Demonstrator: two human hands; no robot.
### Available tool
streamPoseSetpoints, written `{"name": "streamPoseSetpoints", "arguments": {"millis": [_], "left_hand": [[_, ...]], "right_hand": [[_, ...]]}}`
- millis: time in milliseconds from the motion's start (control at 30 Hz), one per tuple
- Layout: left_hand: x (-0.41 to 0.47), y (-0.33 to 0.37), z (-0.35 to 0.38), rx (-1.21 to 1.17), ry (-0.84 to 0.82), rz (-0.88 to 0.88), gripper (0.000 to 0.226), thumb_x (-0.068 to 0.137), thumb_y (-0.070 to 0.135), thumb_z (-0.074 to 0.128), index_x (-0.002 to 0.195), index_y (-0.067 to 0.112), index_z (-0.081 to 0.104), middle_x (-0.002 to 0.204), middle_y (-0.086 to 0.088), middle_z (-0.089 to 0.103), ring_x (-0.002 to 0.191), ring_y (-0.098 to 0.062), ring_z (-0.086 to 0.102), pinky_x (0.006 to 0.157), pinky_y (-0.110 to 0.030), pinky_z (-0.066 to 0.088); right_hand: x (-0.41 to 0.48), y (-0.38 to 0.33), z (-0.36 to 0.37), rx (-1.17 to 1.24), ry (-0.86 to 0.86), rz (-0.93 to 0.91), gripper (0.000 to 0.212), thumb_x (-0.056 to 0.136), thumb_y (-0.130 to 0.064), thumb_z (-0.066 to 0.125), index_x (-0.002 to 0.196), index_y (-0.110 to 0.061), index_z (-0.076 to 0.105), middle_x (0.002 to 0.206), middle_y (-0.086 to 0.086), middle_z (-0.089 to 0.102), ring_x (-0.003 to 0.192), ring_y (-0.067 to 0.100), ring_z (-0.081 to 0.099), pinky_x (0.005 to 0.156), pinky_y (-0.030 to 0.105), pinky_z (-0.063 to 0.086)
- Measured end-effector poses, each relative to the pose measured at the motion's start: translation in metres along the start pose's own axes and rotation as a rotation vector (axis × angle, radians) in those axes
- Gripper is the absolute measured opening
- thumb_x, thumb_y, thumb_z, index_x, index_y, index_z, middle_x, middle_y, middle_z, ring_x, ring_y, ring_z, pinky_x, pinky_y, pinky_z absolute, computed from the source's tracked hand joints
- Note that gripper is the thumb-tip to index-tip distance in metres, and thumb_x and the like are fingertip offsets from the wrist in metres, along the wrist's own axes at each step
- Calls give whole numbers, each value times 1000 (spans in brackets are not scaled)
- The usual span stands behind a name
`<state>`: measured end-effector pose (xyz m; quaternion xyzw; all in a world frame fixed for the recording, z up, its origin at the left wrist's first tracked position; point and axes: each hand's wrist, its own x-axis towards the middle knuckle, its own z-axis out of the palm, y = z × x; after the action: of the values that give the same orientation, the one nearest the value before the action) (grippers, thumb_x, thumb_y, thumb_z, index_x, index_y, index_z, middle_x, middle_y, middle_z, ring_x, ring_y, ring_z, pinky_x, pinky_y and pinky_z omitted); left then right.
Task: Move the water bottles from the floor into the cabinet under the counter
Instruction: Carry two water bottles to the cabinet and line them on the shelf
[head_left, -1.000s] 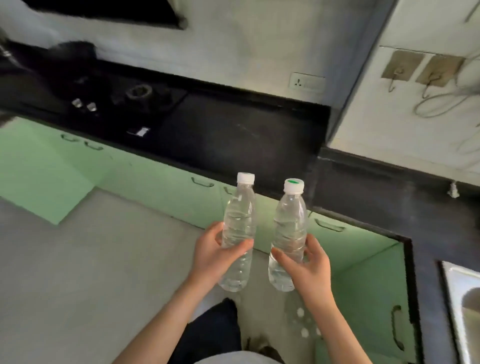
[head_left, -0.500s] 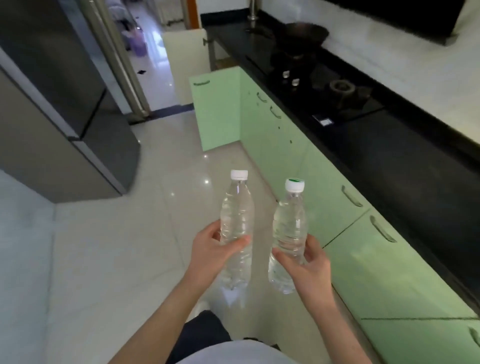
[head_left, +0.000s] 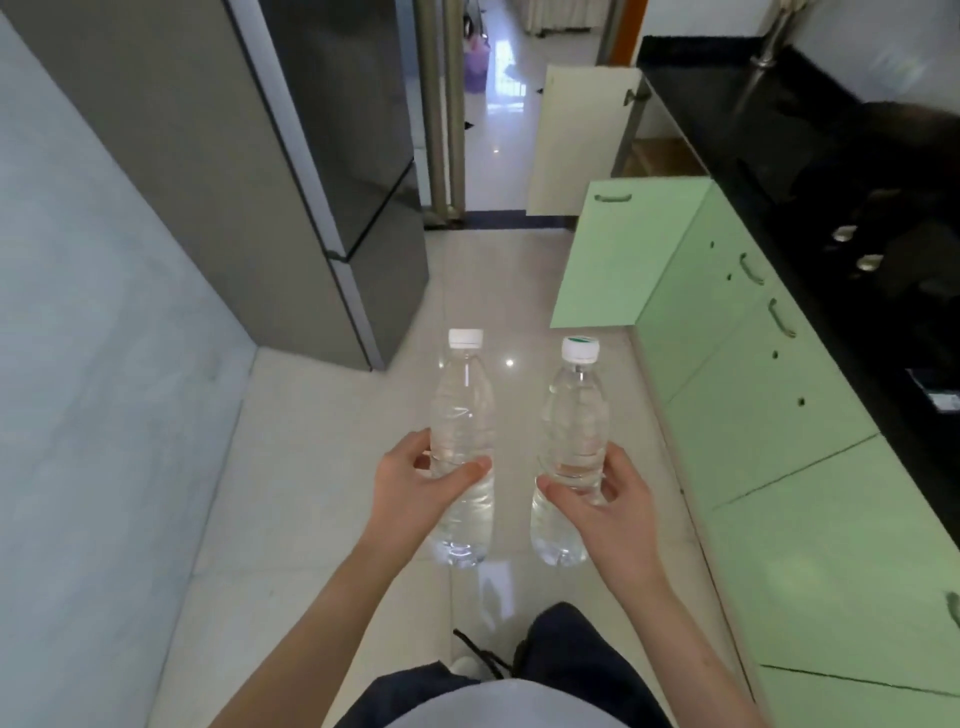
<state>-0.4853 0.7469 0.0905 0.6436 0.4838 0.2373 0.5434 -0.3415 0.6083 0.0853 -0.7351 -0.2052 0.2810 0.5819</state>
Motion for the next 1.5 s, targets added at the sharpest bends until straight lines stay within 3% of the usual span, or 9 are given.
{"name": "streamPoseSetpoints", "arguments": {"millis": [133, 300, 567, 767, 1000, 1167, 1267, 1433, 1500], "left_hand": [[58, -3, 8, 6, 64, -90, 26, 68, 25, 87, 87, 28, 70, 80, 9, 68, 72, -2, 63, 57, -25, 55], [154, 15, 42, 4, 106, -161, 28, 70, 25, 87, 89, 26, 66, 87, 2, 68, 79, -13, 65, 50, -24, 54], [335, 114, 77, 21, 152, -79, 24, 72, 27, 85, 88, 31, 68, 83, 12, 71, 71, 8, 61, 57, -4, 43], [455, 139, 96, 70, 152, -86, 27, 71, 32, 85, 91, 28, 68, 83, 13, 70, 72, 7, 63, 57, -6, 44], [619, 142, 119, 119, 58, -116, 30, 68, 34, 88, 88, 28, 66, 86, 10, 69, 75, 4, 63, 57, -4, 42], [764, 193, 127, 150, -17, -35, 31, 67, 30, 88, 90, 23, 69, 81, 11, 66, 72, -4, 63, 56, -3, 42], [842, 230, 139, 131, -82, 10, 33, 67, 27, 88, 94, 22, 69, 84, 10, 67, 74, -3, 64, 55, -4, 43], [947, 260, 178, 116, -209, 29, 41, 65, 38, 87, 101, 28, 70, 92, 5, 72, 87, -12, 69, 69, -25, 56], [985, 264, 202, 132, -261, 2, 49, 64, 40, 87, 108, 26, 70, 95, 4, 73, 89, -13, 70, 65, -25, 58]], "right_hand": [[70, 3, 20, -11, -40, 22, 41, 70, -3, 86, 102, -18, 67, 90, -7, 74, 81, 6, 71, 68, 13, 52], [192, -1, 32, -10, -97, 28, 41, 70, -6, 87, 105, -17, 67, 91, -8, 74, 81, 6, 70, 67, 13, 52], [406, -68, 44, -25, -176, -46, 49, 71, -9, 87, 114, -17, 66, 101, -5, 74, 86, 5, 70, 69, 12, 52], [521, -80, 64, -74, -162, -34, 45, 72, -13, 87, 110, -19, 63, 98, -9, 71, 83, -1, 68, 69, 10, 52], [664, -78, 110, -107, -89, 12, 42, 72, -10, 87, 104, -21, 62, 94, -9, 70, 77, -7, 67, 62, 7, 49], [784, -121, 138, -120, 29, -8, 49, 71, -20, 88, 112, -16, 63, 100, -4, 71, 86, 8, 68, 65, 9, 52], [846, -149, 144, -84, 89, -7, 44, 72, -15, 87, 109, -16, 62, 96, -4, 70, 80, 1, 68, 62, 6, 49], [930, -159, 137, -37, 214, 55, 40, 70, -12, 88, 102, -20, 64, 90, -6, 72, 78, 2, 69, 64, 11, 53], [963, -154, 133, -8, 254, 91, 40, 69, -11, 88, 101, -20, 65, 88, -3, 73, 77, 7, 70, 66, 16, 55]]}}
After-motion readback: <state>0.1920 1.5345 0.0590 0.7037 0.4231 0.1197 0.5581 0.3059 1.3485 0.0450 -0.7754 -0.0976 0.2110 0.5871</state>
